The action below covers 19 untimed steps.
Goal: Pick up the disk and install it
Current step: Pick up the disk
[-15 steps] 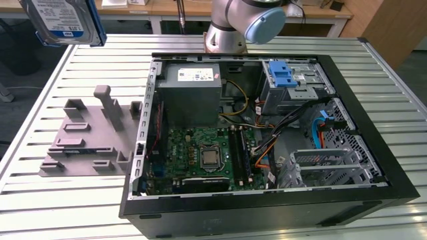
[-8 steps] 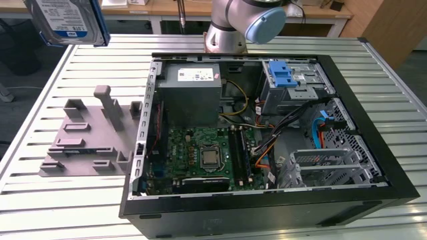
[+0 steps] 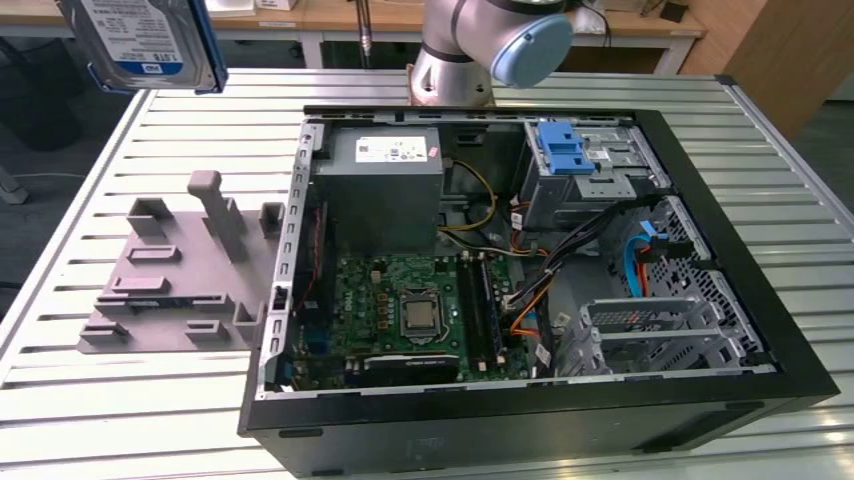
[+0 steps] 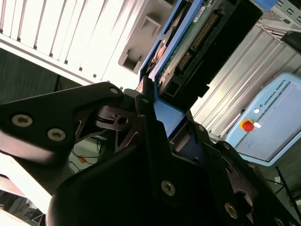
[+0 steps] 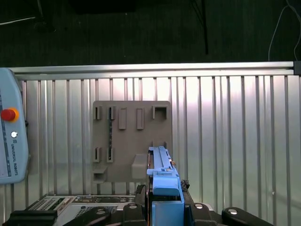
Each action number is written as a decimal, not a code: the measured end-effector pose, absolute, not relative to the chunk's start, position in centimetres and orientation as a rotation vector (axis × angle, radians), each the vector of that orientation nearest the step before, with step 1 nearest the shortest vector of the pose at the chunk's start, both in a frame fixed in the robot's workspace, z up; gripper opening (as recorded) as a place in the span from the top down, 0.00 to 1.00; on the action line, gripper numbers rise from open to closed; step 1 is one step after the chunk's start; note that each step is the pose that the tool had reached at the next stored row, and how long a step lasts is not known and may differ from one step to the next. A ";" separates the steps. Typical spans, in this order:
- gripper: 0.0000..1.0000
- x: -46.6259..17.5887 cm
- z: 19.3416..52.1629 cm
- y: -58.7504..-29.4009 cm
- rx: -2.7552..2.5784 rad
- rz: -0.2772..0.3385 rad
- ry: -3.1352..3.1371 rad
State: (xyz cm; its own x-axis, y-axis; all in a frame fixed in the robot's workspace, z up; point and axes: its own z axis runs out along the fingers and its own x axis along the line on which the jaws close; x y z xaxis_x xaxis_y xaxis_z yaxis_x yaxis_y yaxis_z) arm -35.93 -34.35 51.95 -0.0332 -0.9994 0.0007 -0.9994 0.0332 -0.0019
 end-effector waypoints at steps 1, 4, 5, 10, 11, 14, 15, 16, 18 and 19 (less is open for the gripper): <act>0.64 -35.8 51.9 -34.4 -2.184 -0.003 2.257; 0.64 -35.4 51.9 -34.4 -2.184 -0.003 2.257; 0.64 -35.2 51.9 -34.5 -2.184 -0.003 2.257; 0.64 -34.7 51.9 -35.1 -2.184 -0.003 2.257; 0.64 -34.6 51.9 -35.3 -2.184 -0.003 2.257; 0.64 -34.3 51.9 -35.8 -2.184 -0.003 2.258; 0.64 -34.3 51.9 -36.0 -2.183 -0.003 2.258; 0.64 -34.2 51.9 -36.2 -2.184 -0.003 2.258; 0.64 -34.0 51.9 -36.3 -2.183 -0.003 2.258; 0.64 -33.9 51.9 -36.4 -2.183 -0.003 2.258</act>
State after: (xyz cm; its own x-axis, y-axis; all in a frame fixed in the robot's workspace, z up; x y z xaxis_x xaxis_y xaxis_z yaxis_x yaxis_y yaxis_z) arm -33.91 -36.41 51.95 -0.0335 -0.9994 0.0006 -0.9994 0.0335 -0.0017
